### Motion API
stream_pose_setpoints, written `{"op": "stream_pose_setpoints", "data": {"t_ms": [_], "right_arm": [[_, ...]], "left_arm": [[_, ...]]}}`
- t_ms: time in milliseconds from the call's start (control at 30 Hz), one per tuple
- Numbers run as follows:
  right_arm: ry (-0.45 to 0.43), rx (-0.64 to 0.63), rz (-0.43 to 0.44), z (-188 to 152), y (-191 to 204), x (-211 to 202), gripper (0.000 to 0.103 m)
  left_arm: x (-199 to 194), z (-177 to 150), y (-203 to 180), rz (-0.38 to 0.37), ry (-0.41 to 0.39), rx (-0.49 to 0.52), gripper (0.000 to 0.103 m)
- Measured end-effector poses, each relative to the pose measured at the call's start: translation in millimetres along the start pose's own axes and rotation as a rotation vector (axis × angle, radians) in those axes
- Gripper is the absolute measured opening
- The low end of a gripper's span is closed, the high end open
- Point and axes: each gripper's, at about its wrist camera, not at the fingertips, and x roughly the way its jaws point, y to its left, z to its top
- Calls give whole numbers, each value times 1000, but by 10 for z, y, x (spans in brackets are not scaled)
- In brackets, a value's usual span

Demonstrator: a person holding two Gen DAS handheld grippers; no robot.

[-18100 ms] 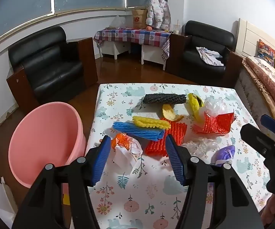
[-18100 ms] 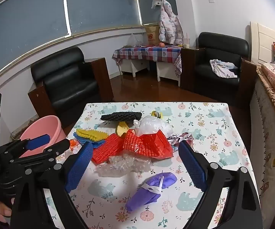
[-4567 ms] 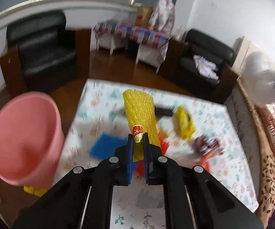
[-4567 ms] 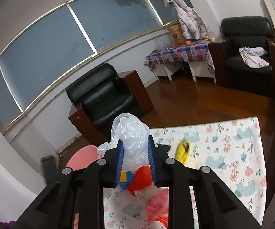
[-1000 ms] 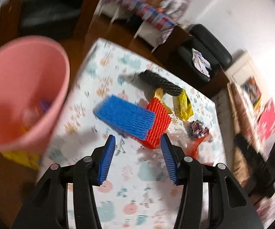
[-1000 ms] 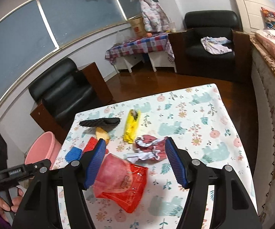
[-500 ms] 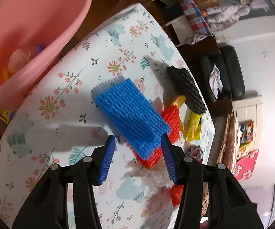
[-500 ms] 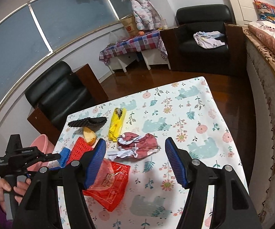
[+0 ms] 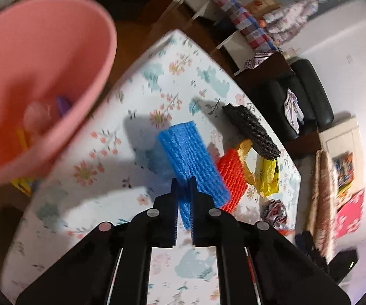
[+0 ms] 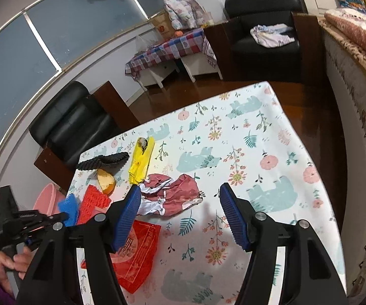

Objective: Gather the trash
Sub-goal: 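Lift blue foam net with left tool while right tool grasps maroon wrapper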

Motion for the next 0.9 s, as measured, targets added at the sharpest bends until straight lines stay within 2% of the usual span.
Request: {"op": "stream_pose_setpoints", "data": {"t_ms": [167, 400, 433, 467, 533, 700, 900], "right_arm": [[45, -3, -22, 7, 55, 212, 64], [89, 1, -78, -60, 44, 465, 63], [93, 3, -76, -71, 39, 486, 61], [98, 3, -73, -84, 39, 500, 53], [109, -3, -76, -109, 47, 510, 43], [86, -15, -76, -159, 87, 404, 37], [-10, -71, -103, -79, 220, 64, 36]], "left_arm": [[-249, -50, -100, 27, -84, 127, 7], [-396, -121, -182, 24, -133, 223, 7], [-402, -139, -193, 20, -134, 233, 7], [-407, -152, -202, 17, -134, 240, 7], [-414, -174, -224, 15, -136, 252, 7], [-481, -193, -234, 7, -152, 273, 7], [-590, -225, -273, 9, -197, 319, 7]]}}
